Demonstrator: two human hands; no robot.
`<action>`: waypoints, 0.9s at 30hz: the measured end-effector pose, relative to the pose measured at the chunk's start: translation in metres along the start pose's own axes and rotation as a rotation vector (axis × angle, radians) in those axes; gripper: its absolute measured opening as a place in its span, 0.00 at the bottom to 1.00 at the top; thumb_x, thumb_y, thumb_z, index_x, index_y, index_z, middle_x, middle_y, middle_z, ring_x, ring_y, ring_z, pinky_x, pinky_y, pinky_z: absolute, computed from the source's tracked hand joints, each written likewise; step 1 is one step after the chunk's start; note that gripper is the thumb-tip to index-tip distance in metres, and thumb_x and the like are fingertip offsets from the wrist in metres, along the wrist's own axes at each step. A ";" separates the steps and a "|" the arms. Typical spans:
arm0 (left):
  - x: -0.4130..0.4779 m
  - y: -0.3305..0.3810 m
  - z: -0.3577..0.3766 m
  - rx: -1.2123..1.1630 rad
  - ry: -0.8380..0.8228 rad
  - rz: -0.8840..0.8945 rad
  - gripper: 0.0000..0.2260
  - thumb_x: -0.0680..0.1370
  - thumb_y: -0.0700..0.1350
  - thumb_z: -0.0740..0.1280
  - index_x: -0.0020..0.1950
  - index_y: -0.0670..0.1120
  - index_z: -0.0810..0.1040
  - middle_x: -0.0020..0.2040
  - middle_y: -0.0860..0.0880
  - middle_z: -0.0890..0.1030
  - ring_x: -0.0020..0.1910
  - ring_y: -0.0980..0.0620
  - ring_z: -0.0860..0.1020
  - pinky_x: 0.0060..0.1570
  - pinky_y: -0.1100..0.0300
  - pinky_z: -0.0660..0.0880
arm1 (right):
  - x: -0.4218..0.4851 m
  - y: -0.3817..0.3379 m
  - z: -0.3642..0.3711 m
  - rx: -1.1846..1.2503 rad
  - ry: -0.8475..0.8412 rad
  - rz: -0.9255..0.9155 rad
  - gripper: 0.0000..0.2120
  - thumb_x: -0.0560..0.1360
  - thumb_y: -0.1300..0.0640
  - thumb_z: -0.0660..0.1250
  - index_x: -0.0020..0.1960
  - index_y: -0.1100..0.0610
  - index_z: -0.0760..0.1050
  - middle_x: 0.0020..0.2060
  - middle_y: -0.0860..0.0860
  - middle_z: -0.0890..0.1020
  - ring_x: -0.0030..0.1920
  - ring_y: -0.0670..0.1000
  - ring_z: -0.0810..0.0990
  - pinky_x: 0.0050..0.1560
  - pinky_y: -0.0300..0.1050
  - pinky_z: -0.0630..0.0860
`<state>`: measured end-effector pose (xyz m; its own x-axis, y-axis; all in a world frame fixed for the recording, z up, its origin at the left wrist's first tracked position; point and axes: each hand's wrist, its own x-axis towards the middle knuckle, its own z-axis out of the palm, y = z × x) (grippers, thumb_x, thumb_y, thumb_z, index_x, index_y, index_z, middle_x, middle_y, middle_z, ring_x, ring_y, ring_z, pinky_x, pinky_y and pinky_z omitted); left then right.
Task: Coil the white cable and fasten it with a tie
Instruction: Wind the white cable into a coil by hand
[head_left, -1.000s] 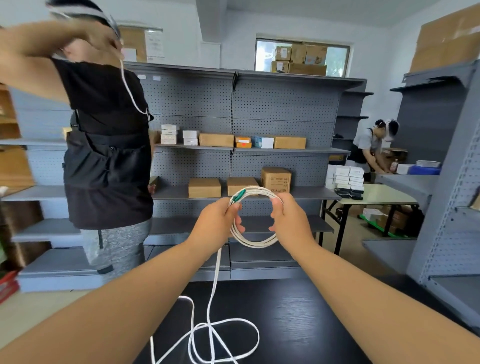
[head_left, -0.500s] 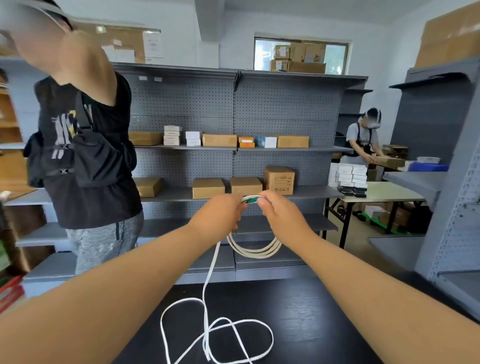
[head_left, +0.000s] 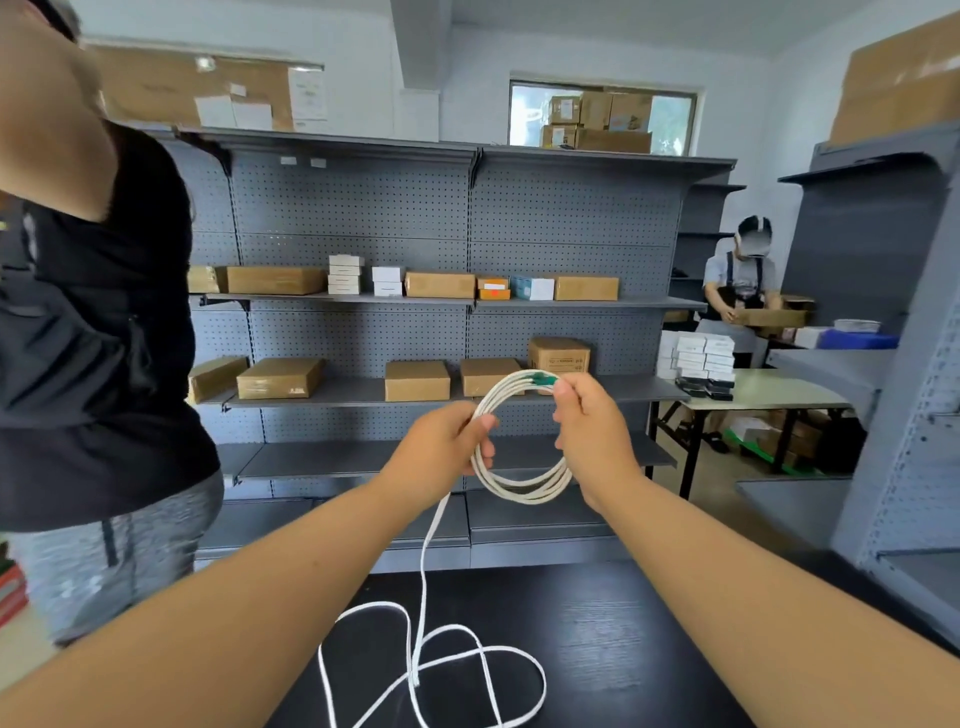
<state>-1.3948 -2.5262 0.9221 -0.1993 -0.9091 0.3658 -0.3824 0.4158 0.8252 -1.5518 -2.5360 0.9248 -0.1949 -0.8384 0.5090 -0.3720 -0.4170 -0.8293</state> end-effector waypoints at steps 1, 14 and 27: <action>0.002 0.001 0.001 0.065 0.021 0.021 0.11 0.81 0.44 0.57 0.50 0.40 0.76 0.35 0.50 0.77 0.38 0.50 0.79 0.44 0.58 0.79 | -0.001 0.002 -0.001 0.013 -0.001 0.013 0.10 0.81 0.54 0.52 0.50 0.53 0.72 0.35 0.48 0.71 0.34 0.47 0.70 0.35 0.40 0.69; 0.012 0.028 0.017 1.022 -0.099 0.132 0.14 0.82 0.47 0.52 0.39 0.44 0.66 0.33 0.48 0.73 0.33 0.47 0.73 0.39 0.54 0.71 | -0.015 0.020 -0.031 -0.414 -0.221 -0.232 0.21 0.80 0.55 0.57 0.71 0.56 0.59 0.66 0.55 0.69 0.65 0.53 0.69 0.60 0.41 0.63; -0.013 0.017 0.025 0.537 -0.232 0.111 0.08 0.81 0.47 0.58 0.43 0.48 0.72 0.38 0.51 0.80 0.34 0.59 0.74 0.33 0.71 0.67 | -0.025 0.009 -0.050 -0.719 -0.480 -0.283 0.09 0.81 0.53 0.52 0.46 0.56 0.66 0.38 0.55 0.74 0.40 0.57 0.74 0.42 0.53 0.71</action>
<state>-1.4216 -2.5066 0.9201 -0.4331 -0.8553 0.2844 -0.7385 0.5176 0.4322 -1.5961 -2.5011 0.9161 0.3289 -0.8614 0.3870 -0.8563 -0.4449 -0.2625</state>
